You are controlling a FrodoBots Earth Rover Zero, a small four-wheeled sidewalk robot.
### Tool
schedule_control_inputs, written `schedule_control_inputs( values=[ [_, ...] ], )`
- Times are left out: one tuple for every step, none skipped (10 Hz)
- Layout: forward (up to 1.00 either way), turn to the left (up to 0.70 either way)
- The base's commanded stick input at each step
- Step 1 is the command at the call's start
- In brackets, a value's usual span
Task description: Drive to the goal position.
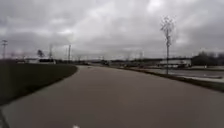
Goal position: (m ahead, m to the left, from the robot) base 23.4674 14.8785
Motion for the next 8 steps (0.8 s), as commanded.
schedule_control_inputs(
  values=[
    [1.0,0.21],
    [1.0,0.0],
    [1.0,0.0],
    [1.0,0.0],
    [1.0,0.0],
    [1.0,0.0],
    [1.0,0.0],
    [1.0,0.24]
  ],
)
